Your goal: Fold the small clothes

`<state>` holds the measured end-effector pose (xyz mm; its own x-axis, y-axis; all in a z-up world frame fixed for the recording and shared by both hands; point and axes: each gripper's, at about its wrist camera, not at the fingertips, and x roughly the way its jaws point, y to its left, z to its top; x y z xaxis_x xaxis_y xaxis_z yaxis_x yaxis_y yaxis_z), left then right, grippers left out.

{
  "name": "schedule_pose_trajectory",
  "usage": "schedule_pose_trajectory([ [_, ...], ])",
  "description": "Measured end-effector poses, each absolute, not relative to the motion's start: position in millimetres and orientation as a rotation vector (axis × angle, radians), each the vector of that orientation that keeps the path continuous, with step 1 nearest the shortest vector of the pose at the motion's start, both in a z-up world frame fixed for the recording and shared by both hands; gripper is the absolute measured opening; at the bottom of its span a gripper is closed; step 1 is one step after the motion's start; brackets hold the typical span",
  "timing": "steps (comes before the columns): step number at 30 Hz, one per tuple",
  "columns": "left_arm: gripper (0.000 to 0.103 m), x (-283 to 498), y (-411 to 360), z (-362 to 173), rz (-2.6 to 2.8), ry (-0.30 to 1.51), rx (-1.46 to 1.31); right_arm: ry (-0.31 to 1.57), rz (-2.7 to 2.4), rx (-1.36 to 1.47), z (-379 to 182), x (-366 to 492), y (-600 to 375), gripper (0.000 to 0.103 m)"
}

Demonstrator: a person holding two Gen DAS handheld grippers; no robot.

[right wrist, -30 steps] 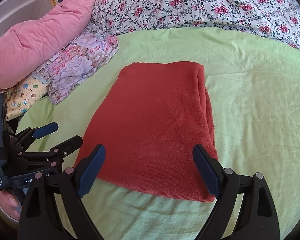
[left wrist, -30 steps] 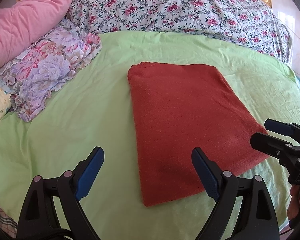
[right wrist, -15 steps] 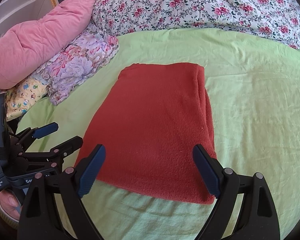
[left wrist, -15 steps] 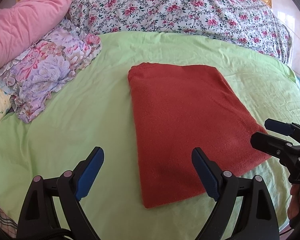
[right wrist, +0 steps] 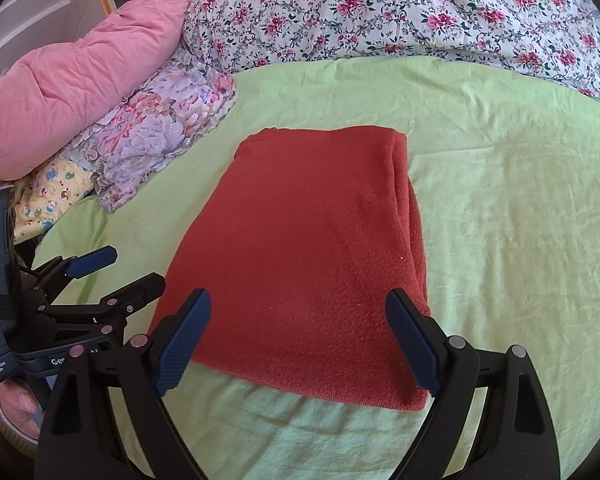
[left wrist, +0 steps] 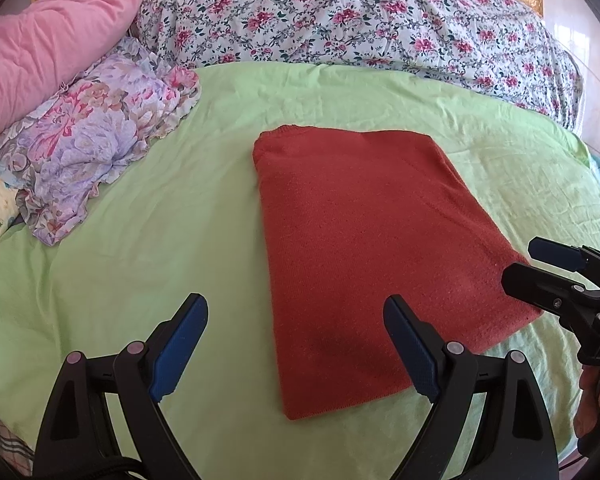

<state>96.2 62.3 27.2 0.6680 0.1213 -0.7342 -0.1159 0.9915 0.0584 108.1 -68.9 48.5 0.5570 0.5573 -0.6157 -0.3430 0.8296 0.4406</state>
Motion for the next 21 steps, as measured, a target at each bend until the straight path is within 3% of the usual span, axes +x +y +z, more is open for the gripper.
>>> schedule_pose_trajectory([
  [21,0.09,117,73,23,0.174,0.846,0.008,0.829,0.511,0.274,41,129,-72,0.089],
])
